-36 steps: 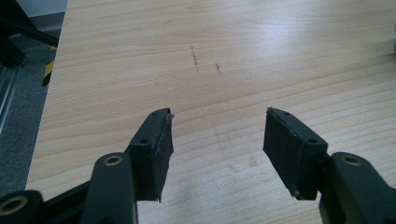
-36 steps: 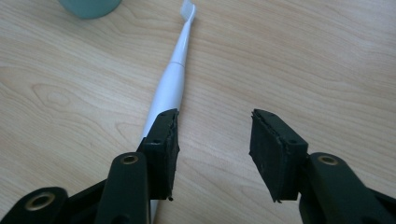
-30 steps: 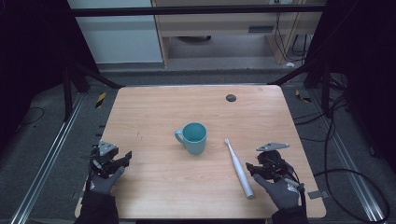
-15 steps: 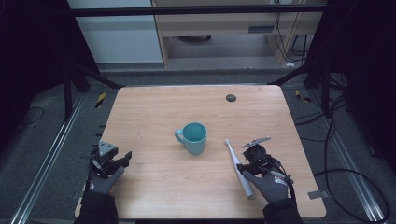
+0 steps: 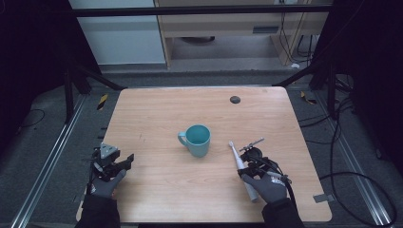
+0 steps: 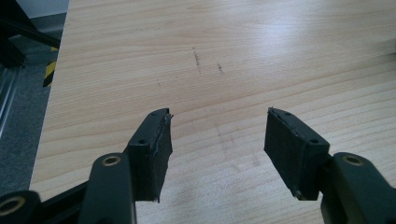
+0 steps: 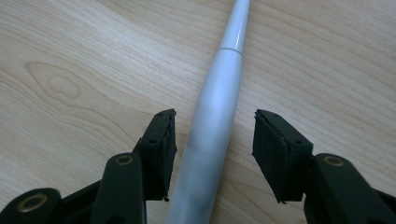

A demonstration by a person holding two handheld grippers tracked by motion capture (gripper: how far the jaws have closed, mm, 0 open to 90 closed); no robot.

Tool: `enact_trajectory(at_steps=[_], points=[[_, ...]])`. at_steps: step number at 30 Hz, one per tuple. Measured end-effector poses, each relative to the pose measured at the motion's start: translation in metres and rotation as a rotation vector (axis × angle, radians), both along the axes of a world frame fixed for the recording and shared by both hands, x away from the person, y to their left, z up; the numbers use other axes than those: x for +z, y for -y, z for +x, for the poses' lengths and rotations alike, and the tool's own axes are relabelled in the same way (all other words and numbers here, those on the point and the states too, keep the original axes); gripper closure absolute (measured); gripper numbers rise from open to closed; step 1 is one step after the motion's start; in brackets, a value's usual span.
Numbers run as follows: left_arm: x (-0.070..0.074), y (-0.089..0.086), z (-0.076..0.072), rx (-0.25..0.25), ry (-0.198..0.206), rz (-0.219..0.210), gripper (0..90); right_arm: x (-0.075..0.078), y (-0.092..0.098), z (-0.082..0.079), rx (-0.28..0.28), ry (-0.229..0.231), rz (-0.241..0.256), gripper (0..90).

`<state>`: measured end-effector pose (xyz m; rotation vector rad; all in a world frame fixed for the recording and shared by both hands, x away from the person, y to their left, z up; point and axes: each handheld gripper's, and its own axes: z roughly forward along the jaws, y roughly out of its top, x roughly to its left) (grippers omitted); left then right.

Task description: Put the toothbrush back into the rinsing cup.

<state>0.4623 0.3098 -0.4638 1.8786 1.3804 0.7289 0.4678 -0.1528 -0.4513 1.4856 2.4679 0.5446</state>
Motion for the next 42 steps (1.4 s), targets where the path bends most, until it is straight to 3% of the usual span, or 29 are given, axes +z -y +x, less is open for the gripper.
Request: enact_trajectory(at_steps=[21,31,42], points=[[0.0,0.0,0.0,-0.003,-0.002,0.001,40.8,-0.019,-0.003,0.007,-0.005,-0.09,-0.026,56.9],[0.0,0.0,0.0,-0.003,-0.003,-0.002,40.9,-0.019,-0.005,0.008,-0.029,-0.084,-0.041,65.6],[0.0,0.0,0.001,-0.001,-0.004,-0.001,41.0,-0.015,0.003,0.008,-0.067,-0.076,-0.007,66.4]])
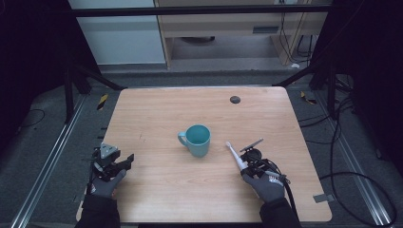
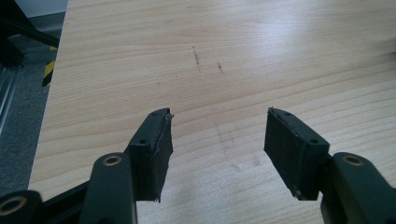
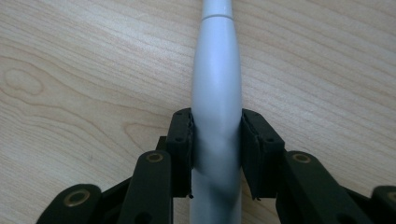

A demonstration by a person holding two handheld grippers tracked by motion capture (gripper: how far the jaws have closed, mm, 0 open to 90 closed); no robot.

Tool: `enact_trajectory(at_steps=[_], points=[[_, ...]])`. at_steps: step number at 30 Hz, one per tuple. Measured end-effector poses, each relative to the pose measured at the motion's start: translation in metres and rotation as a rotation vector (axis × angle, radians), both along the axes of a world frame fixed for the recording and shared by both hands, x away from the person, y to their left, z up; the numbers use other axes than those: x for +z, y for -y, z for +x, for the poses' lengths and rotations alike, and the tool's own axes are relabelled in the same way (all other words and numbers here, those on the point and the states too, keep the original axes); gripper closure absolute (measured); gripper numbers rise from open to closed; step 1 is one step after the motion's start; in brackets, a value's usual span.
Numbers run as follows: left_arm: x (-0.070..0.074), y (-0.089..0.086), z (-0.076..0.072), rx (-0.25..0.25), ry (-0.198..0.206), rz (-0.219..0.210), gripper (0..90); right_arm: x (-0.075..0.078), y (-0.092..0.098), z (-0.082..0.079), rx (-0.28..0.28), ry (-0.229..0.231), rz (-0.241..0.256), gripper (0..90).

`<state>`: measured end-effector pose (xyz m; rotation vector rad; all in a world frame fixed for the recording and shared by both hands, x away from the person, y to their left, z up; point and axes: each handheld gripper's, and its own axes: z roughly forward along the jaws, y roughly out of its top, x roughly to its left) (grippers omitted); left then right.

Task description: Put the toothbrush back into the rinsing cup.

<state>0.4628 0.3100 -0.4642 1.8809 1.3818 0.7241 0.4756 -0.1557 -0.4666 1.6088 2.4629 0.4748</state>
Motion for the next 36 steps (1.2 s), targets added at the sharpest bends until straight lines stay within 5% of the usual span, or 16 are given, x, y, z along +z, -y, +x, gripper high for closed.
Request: enact_trajectory(at_steps=[8,13,20,36], points=[[0.001,0.001,0.0,-0.002,0.002,0.001,41.1,0.019,0.005,-0.005,-0.003,0.103,0.095,66.4],[0.0,0.001,0.0,-0.001,0.002,0.0,41.2,0.031,0.01,-0.009,-0.008,0.216,0.189,66.5],[0.0,0.001,0.0,-0.001,0.0,-0.001,41.2,0.047,0.012,-0.012,-0.037,0.349,0.24,66.5],[0.0,0.001,0.0,-0.005,0.003,-0.003,42.1,0.087,0.002,0.004,-0.074,0.566,0.401,66.6]])
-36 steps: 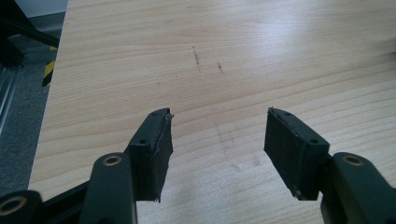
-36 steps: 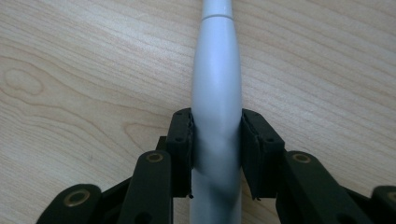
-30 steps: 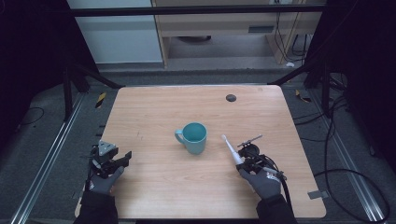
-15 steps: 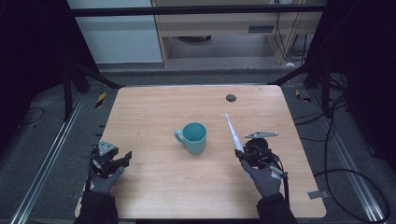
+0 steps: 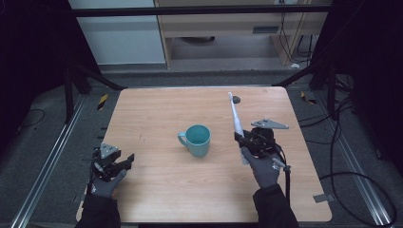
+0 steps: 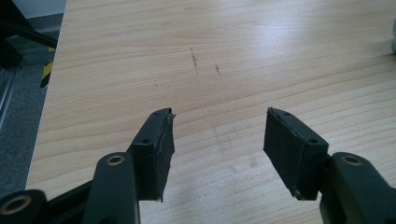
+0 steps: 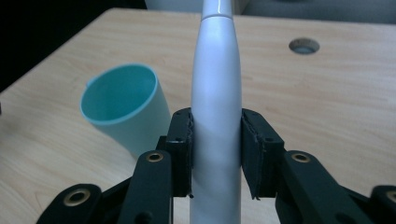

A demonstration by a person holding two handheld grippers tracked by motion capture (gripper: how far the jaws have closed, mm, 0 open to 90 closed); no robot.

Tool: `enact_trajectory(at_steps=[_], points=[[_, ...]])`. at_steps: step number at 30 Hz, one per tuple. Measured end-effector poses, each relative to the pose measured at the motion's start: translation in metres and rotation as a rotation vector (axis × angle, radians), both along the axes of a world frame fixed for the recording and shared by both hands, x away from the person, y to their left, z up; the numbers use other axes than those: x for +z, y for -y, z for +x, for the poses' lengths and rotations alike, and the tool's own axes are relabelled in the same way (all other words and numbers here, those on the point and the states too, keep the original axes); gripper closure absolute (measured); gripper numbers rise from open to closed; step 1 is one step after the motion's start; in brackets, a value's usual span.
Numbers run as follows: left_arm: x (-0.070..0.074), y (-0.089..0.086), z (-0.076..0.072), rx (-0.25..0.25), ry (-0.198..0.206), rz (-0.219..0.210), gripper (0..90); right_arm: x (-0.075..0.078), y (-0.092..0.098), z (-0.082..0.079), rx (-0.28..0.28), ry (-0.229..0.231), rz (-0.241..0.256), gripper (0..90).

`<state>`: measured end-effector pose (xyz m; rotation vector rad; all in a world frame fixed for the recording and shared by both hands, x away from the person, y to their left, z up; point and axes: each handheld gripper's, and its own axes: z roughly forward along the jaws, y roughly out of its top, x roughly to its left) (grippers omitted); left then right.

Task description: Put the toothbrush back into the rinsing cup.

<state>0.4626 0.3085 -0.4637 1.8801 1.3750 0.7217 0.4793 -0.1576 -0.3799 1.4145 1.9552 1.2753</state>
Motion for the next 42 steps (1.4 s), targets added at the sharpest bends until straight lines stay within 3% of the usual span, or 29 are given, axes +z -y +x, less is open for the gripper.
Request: enact_trajectory(at_steps=[5,12,20,28,42], points=[[0.0,0.0,0.0,0.001,0.0,0.001,42.1,0.006,-0.005,0.007,-0.011,0.058,0.039,66.6],[0.0,0.0,0.001,-0.001,0.002,0.001,42.1,0.008,-0.012,0.015,-0.013,0.083,0.053,66.6],[0.0,0.0,0.001,0.005,0.006,0.003,42.0,0.011,-0.022,0.017,-0.025,0.149,0.098,66.6],[0.0,0.0,0.0,0.004,0.008,0.004,42.0,0.012,-0.034,0.024,-0.041,0.173,0.114,66.6],[0.0,0.001,0.0,0.002,0.019,0.001,42.2,0.015,-0.073,0.036,-0.025,0.222,0.158,66.6]])
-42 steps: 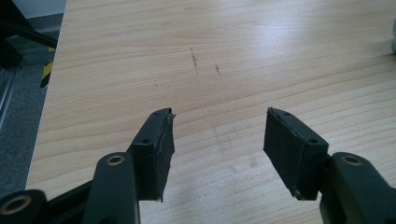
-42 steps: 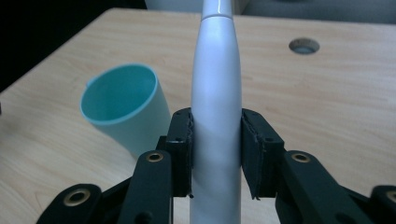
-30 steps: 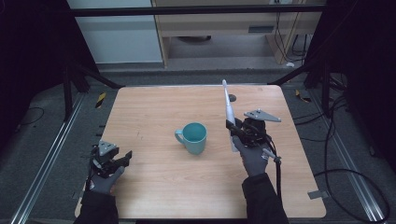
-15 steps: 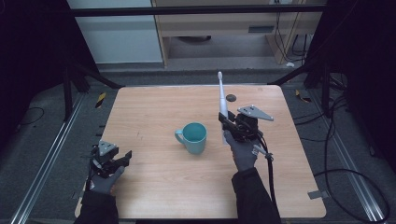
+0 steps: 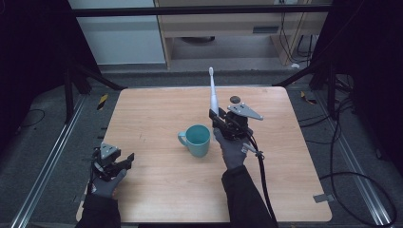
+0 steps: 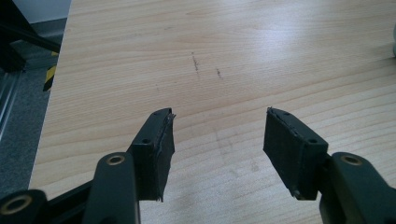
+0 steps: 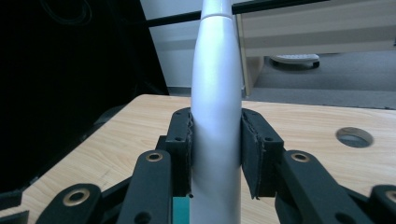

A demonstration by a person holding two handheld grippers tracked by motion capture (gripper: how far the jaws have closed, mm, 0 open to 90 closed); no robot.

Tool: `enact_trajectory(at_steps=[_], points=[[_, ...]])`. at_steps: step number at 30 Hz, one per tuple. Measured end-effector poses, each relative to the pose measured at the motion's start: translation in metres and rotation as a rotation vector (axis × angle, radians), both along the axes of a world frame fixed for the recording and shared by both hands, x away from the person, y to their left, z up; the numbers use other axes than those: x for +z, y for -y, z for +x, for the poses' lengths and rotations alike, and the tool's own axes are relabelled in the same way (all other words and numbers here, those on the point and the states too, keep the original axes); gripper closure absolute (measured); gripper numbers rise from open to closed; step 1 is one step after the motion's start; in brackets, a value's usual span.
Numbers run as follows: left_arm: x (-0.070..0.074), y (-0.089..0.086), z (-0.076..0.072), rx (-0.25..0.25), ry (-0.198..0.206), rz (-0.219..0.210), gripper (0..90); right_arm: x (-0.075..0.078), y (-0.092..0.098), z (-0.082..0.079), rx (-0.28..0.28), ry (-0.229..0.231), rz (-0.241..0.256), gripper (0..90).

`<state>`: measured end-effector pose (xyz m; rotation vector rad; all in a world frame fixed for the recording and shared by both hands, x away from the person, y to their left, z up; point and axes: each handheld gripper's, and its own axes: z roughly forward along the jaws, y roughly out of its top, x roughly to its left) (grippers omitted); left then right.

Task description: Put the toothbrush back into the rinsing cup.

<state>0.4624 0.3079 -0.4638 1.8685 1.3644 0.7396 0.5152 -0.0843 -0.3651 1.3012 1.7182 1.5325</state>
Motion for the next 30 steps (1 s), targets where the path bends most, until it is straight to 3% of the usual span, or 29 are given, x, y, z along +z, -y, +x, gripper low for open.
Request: enact_trajectory(at_steps=[17,30], points=[[0.0,0.0,0.0,0.0,-0.001,-0.002,42.2,-0.014,-0.031,0.021,-0.006,0.019,0.051,66.6],[0.0,-0.001,0.0,0.0,0.0,-0.003,42.8,-0.035,-0.059,0.03,-0.01,0.005,0.017,66.5]])
